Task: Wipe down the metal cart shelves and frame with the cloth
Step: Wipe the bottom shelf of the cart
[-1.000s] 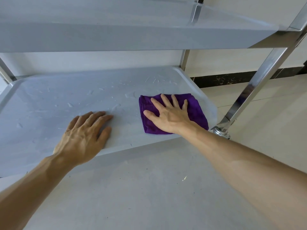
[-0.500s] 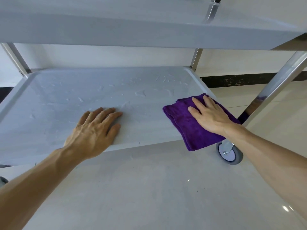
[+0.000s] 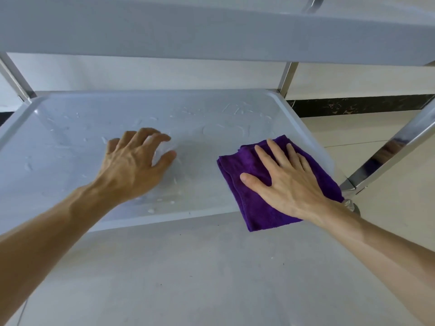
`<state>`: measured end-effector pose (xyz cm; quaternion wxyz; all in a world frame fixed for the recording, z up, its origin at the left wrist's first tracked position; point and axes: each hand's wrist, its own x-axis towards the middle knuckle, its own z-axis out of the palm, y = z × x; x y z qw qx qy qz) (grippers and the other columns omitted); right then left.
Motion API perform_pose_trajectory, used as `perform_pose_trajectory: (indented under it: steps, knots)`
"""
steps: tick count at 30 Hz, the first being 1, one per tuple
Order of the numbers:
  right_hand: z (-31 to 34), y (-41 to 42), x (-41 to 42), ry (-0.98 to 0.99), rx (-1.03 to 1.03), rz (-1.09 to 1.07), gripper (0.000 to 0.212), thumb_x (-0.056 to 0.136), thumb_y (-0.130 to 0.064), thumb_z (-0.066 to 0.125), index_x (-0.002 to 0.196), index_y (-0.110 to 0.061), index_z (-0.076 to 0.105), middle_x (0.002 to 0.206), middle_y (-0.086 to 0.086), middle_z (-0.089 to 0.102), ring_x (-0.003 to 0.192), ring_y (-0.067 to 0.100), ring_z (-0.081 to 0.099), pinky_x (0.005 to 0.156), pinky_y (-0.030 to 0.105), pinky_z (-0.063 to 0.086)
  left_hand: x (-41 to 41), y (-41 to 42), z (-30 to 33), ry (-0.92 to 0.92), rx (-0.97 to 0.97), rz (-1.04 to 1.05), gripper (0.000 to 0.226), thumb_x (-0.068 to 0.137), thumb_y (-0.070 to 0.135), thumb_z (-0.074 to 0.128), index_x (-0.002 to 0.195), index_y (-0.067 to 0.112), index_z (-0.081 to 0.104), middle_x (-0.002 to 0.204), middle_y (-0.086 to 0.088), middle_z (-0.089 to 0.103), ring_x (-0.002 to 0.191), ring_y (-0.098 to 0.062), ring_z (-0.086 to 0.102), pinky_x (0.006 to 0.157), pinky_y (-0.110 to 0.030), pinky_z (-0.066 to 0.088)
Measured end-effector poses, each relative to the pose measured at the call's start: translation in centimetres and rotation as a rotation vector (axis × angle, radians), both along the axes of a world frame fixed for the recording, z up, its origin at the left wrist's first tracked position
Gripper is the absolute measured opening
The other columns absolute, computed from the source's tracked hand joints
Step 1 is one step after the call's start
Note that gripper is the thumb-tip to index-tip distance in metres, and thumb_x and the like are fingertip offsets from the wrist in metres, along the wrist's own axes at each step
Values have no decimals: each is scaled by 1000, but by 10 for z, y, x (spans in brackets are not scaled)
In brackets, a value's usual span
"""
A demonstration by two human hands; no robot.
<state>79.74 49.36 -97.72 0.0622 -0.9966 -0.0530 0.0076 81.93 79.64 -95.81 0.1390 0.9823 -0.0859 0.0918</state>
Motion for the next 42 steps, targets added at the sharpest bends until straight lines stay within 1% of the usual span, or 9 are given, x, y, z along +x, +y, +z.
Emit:
perform_pose_trajectory:
  steps: [4,7,14,19,24,29,35,38,42]
  knots:
    - [1,-6,-4,37,15,5,90,80,-87,10,156,-40,5,166,-10,-5,153,23,-9,122,43,0,4,-15,-24,181,108,-30,66,90,71,11,152,49,10,166,12,4,153,-21,3,121,-55,-1]
    - [4,-25,15,108,12,-6,86,80,-88,7,154,-46,2,166,-13,-6,153,19,-10,122,42,1,-1,-15,-37,208,134,-48,74,82,78,-11,151,52,-4,165,17,-4,153,-18,-7,121,-52,-9]
    - [4,-22,120,56,19,-190,71,91,-76,18,152,-40,20,165,-1,10,152,37,2,121,54,8,0,-18,-39,194,167,-56,75,80,74,-13,151,49,-8,165,15,-7,152,-20,-11,120,-54,-11]
    - [1,60,151,49,69,-208,82,91,-75,18,156,-25,18,166,-4,7,147,53,-6,119,62,-2,3,-18,-38,195,169,-44,75,80,74,-13,151,49,-8,165,15,-6,152,-19,-11,120,-53,-11]
    - [-3,78,111,-28,49,156,74,89,-78,22,153,-40,25,165,-7,4,151,39,0,122,55,4,0,-13,-35,182,146,-51,74,81,75,-12,150,50,-9,165,15,-4,152,-17,-11,120,-53,-10]
    - [-1,20,93,-69,50,191,66,86,-80,19,146,-52,25,157,-7,22,146,22,22,119,43,21,-7,-14,-35,172,164,-63,74,79,74,-18,149,50,-15,164,16,-11,151,-17,-15,120,-53,-11]
    - [8,-40,165,-28,-8,-51,62,93,-71,21,148,-43,32,158,-5,30,146,22,26,119,45,24,-9,-18,-34,194,174,-69,75,76,73,-22,148,49,-20,163,17,-19,150,-17,-23,119,-53,-14]
    - [6,-33,196,-42,13,-217,62,95,-66,20,148,-38,35,157,1,31,148,27,21,120,52,16,-8,-18,-32,201,176,-64,74,78,72,-21,148,48,-21,162,16,-20,150,-17,-24,119,-54,-14]
    - [6,20,219,10,89,-341,68,94,-68,15,153,-38,27,164,5,17,151,41,6,120,61,1,-6,-19,-34,199,170,-59,72,79,72,-20,148,48,-24,162,16,-23,149,-18,-26,118,-55,-17]
